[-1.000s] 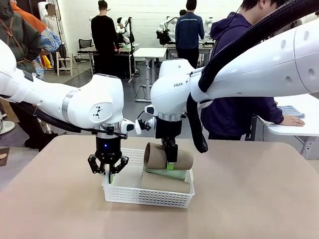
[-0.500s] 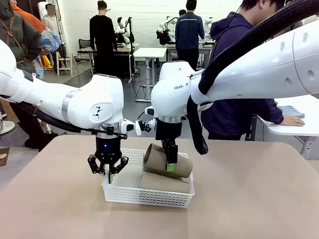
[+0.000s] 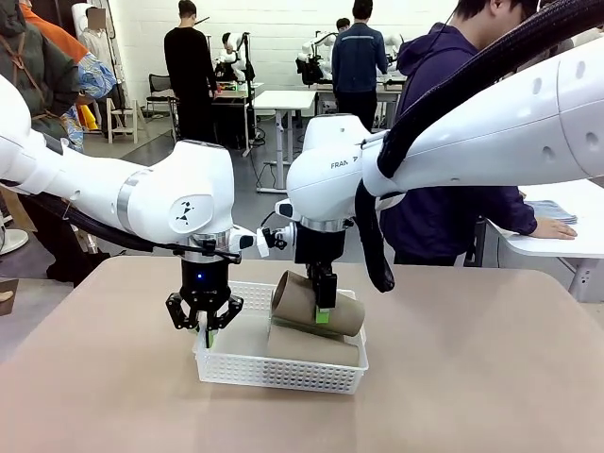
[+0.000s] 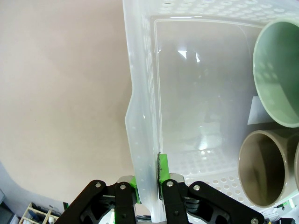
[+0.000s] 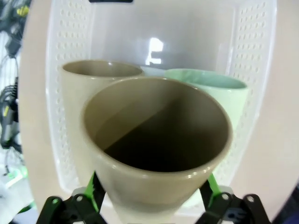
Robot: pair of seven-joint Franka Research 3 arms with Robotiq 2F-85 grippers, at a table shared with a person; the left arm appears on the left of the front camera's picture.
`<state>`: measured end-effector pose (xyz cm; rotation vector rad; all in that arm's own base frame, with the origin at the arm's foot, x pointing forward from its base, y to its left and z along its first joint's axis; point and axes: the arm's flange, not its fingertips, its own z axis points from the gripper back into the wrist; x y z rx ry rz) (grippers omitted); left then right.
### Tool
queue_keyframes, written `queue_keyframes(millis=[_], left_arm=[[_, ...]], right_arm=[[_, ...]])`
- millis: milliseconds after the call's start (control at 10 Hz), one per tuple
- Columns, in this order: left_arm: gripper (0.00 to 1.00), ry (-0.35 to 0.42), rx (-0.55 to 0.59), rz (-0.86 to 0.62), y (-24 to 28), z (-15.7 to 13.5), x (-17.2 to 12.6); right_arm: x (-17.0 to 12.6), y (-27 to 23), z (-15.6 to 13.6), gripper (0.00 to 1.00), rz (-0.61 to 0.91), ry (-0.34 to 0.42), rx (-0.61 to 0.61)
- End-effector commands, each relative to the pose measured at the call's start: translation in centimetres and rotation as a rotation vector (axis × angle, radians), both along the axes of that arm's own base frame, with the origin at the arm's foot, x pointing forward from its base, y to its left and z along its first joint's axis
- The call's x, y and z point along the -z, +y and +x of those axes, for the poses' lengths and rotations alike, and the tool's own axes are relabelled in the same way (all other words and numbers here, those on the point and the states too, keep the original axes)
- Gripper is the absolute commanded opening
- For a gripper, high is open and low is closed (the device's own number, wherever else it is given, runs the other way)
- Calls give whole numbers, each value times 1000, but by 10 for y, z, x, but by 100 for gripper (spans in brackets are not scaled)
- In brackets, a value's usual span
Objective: Clean and organize the cups into the basket.
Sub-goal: Pick up the Reusable plastic cup from the right side of the table and stack it inside the Organizing basket in the center of the table.
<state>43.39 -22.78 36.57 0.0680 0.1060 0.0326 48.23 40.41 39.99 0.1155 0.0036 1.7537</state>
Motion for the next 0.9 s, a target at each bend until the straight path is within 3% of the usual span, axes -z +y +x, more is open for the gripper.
queue_keyframes(millis=[0,200,400,800], left_arm=[[0,-10,6,5,-1,0,-3],[0,-10,6,5,-1,0,-3],[0,-10,6,5,-1,0,-3],[0,-10,6,5,-1,0,-3]], right_arm=[[-21,-42,-20,100,116,-66,19],[-57,-108,-27,100,340,-126,-74],[-67,-175,-36,100,514,-201,-79],[-14,-330,-49,100,918,-206,62]])
